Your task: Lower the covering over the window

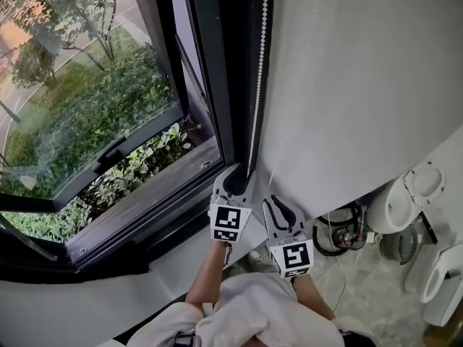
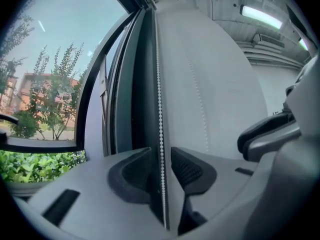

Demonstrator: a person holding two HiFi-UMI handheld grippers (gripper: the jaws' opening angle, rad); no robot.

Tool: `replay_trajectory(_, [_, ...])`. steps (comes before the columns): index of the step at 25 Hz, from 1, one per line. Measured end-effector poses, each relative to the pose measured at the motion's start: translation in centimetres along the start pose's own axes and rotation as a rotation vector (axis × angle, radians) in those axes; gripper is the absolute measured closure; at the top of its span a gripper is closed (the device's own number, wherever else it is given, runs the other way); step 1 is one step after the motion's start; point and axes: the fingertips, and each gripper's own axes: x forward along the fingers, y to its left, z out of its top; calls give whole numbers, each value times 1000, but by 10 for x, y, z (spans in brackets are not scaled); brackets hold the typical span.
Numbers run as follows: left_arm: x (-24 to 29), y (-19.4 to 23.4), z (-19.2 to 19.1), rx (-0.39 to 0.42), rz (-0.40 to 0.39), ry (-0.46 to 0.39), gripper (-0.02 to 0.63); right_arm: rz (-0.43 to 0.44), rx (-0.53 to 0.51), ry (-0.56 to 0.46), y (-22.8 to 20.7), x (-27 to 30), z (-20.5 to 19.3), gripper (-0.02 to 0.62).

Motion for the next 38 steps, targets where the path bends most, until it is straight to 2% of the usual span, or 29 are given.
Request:
replay_trajectory(6, [14, 3, -2, 26, 27, 17, 476, 1, -7, 8, -2, -2, -1, 529])
replay_trajectory(11, [17, 7, -3, 42, 82, 14, 476, -3, -12, 6, -2, -5, 0, 529])
replay_trajectory(14, [16, 9, -2, 38, 106, 8, 517, -5, -14, 7, -3, -8, 2, 529])
replay_trajectory(22, [8, 3, -6, 22, 64, 15, 591, 10, -31, -12, 3, -13, 9, 529])
replay_trajectory(30, [-18, -29, -16, 18, -26, 43, 591, 27, -76, -74, 5, -21, 34, 529])
replay_trajectory(38, [-41, -52, -25, 15, -57, 37, 591, 53, -109, -168, 11, -26, 73, 529])
